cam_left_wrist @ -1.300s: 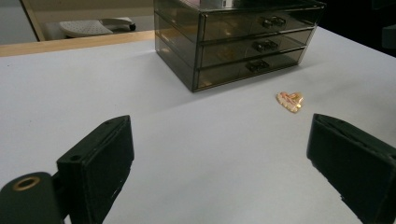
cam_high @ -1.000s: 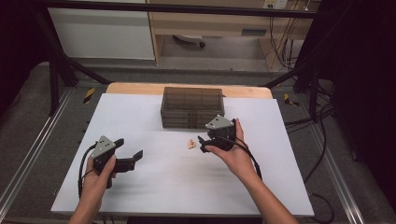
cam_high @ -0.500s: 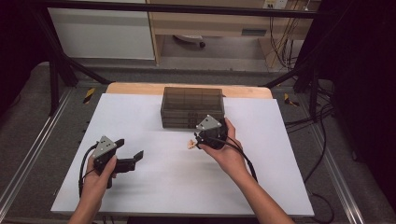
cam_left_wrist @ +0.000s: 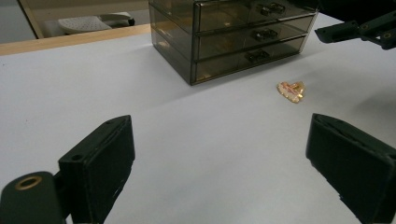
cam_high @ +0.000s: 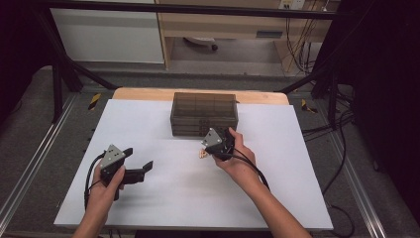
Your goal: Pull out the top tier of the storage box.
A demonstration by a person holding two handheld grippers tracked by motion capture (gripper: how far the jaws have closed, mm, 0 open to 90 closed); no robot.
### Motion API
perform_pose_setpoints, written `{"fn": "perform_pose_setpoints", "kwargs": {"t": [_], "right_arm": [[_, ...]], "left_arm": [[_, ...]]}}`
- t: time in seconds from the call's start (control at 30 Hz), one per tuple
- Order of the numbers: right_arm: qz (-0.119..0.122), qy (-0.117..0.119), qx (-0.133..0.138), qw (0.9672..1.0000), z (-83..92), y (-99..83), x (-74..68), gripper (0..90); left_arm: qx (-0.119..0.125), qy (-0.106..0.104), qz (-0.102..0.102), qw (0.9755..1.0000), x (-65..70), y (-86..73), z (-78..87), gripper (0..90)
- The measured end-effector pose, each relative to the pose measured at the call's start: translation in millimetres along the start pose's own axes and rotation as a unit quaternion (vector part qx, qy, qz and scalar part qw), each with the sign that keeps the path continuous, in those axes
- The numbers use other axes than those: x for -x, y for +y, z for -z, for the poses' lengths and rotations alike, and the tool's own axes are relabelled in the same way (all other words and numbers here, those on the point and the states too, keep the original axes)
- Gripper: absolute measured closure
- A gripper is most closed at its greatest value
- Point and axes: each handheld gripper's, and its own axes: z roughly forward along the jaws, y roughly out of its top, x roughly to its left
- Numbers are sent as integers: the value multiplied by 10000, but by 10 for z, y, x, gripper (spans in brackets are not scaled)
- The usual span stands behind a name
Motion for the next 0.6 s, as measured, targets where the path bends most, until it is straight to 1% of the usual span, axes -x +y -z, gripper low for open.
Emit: {"fn": "perform_pose_setpoints", "kwargs": {"t": [0.07, 0.1, 0.3, 0.37, 0.43, 0.5, 0.6], "right_arm": [[212, -162, -51, 9996, -36, -4, -13, 513], [233, -196, -68, 9995, -54, -7, -15, 516], [622, -433, -123, 9970, -154, -5, -47, 547], [769, -565, -145, 9953, -177, 1, -65, 562], [878, -617, -175, 9941, -194, 4, -82, 582], [1073, -700, -179, 9916, -207, 6, -106, 609], [1300, -781, -170, 9883, -224, 5, -138, 650]], "left_arm": [[-7, 13, -12, 10000, 5, 0, -4, 80], [-11, 17, -13, 10000, 8, 0, -5, 79], [-34, 28, -65, 10000, 15, 0, -11, 79], [-41, 21, -71, 10000, 20, -1, -13, 79], [-55, 19, -80, 10000, 23, -2, -18, 78], [-63, 20, -90, 9999, 26, -2, -20, 77], [-61, 22, -105, 9999, 30, -1, -20, 77]]}}
